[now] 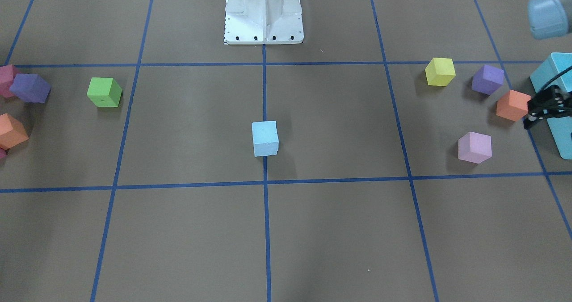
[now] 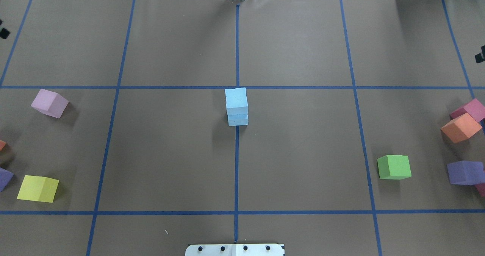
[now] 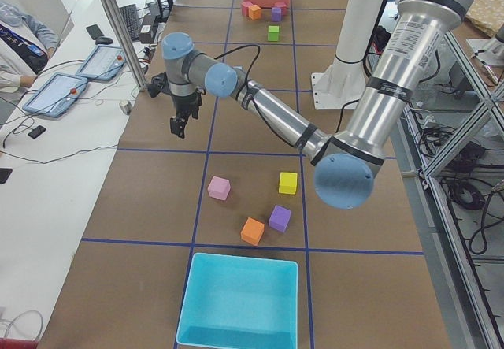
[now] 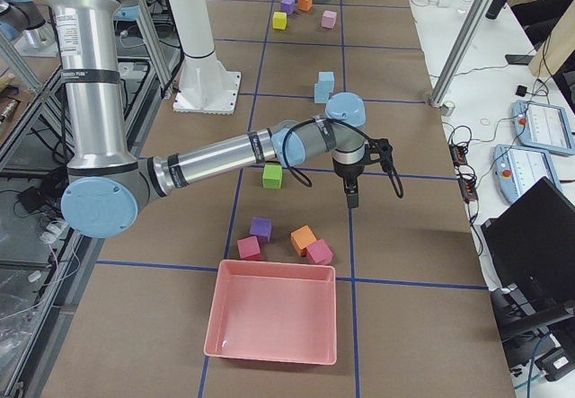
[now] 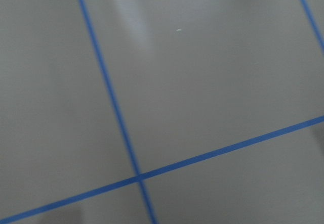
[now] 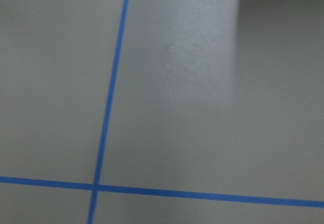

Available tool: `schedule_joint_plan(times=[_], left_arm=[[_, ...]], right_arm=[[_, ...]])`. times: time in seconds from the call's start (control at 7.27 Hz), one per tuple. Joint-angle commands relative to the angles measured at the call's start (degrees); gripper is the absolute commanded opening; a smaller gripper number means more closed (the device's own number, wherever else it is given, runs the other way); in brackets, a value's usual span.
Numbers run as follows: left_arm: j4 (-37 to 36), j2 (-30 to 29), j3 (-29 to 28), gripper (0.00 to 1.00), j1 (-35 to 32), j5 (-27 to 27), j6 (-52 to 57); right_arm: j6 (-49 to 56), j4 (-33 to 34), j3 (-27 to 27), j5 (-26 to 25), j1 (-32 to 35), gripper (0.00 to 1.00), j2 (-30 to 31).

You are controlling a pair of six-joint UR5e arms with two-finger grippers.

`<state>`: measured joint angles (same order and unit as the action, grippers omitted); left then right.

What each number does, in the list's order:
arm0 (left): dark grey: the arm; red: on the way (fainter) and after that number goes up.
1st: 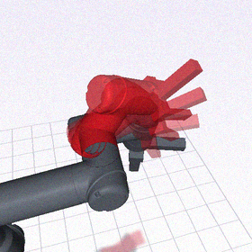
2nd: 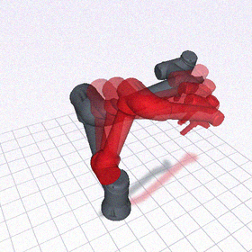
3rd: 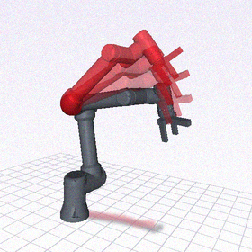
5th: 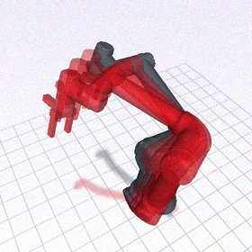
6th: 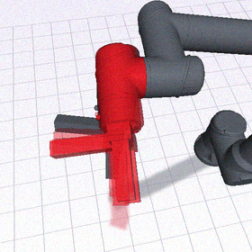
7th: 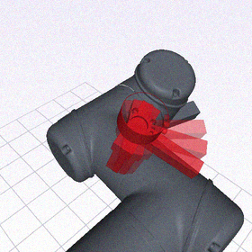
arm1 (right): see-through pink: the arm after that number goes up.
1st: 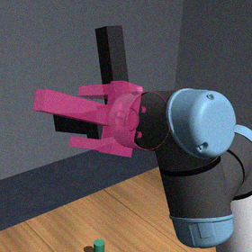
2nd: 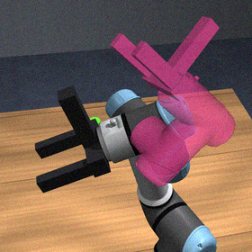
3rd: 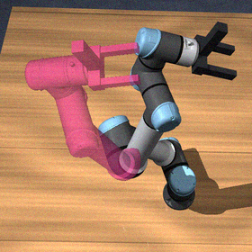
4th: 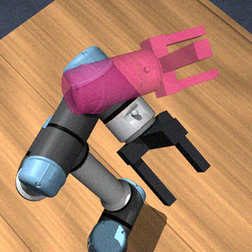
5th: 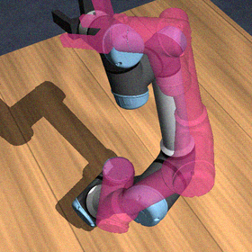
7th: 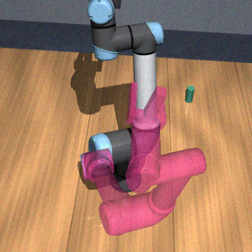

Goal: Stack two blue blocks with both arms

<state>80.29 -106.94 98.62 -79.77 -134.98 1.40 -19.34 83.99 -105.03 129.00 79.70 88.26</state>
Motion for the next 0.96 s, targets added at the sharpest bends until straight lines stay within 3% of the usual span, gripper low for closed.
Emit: schedule_joint_plan(times=[0.0, 0.41, 0.83], left_arm=[[0.3, 4.8, -7.5, 1.00, -5.4, -1.3, 8.5], [0.8, 11.3, -8.3, 1.00, -5.8, -1.6, 8.6], [2.9, 13.7, -7.6, 1.00, -6.6, -1.7, 8.4]], right_arm=[[2.5, 6.1, -0.9, 1.5, 4.0, 1.00, 2.6], [2.7, 8.7, -0.9, 2.4, 4.8, 1.00, 5.1], [2.9, 7.9, -1.5, 1.3, 4.7, 1.00, 8.6]])
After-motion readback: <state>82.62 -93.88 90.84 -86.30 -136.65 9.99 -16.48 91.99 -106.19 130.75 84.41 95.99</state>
